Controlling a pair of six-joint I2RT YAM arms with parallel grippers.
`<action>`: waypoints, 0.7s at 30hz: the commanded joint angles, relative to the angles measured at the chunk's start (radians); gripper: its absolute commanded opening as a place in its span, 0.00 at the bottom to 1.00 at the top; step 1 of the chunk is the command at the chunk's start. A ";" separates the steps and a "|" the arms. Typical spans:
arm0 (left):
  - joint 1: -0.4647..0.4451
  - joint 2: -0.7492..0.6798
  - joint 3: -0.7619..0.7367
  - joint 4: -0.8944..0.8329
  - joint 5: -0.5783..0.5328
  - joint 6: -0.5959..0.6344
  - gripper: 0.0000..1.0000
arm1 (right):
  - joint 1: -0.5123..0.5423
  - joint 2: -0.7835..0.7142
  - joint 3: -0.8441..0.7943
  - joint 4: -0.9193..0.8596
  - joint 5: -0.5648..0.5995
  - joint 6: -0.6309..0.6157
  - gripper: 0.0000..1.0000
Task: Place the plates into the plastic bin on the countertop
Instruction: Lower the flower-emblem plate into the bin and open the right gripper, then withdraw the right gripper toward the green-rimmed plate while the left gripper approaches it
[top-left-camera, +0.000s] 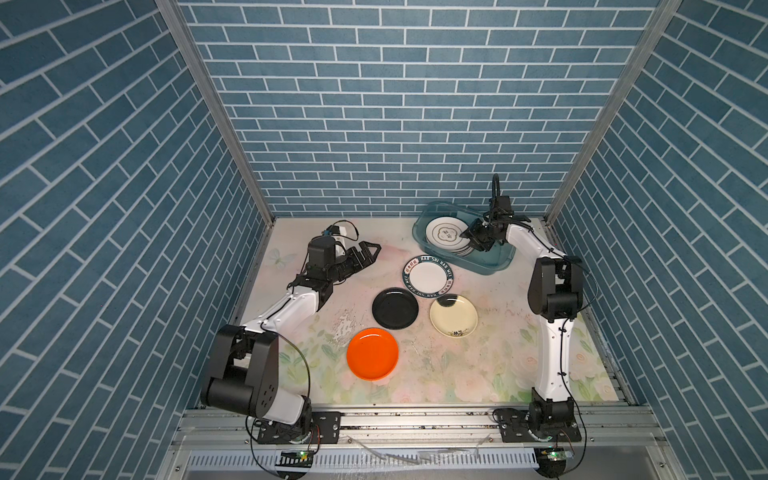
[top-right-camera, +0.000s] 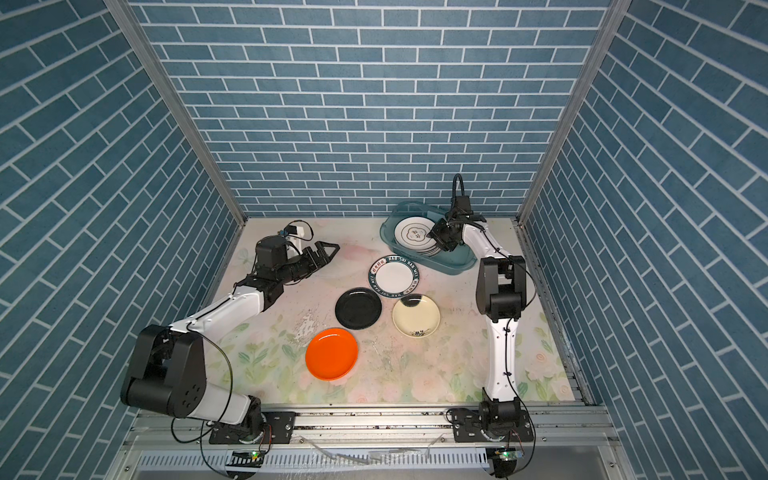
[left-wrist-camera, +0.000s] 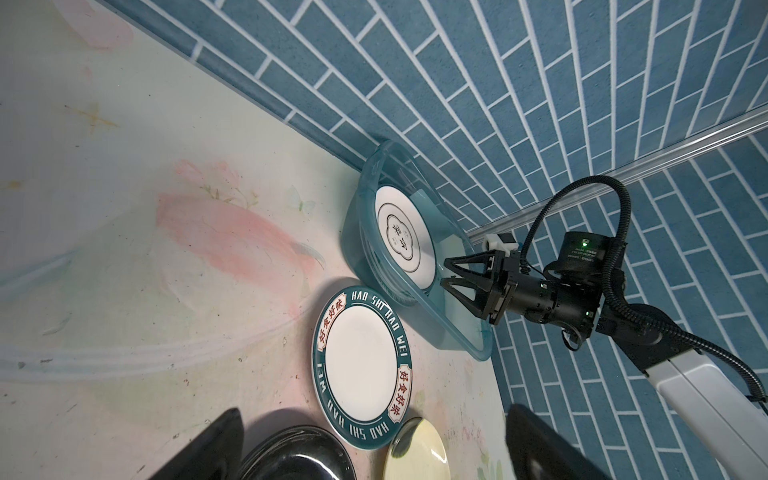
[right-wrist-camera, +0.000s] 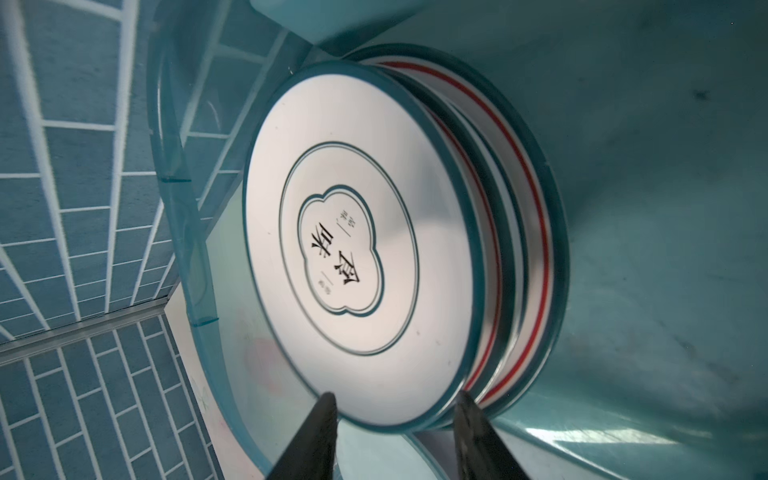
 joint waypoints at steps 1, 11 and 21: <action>0.006 -0.029 -0.002 -0.016 0.010 0.016 1.00 | 0.005 -0.070 -0.004 -0.019 0.007 -0.045 0.49; 0.004 -0.114 -0.036 -0.087 0.003 0.020 1.00 | 0.005 -0.257 -0.127 -0.006 0.034 -0.064 0.51; -0.053 -0.295 -0.198 -0.155 -0.013 0.052 0.99 | 0.010 -0.681 -0.615 0.213 0.007 -0.023 0.54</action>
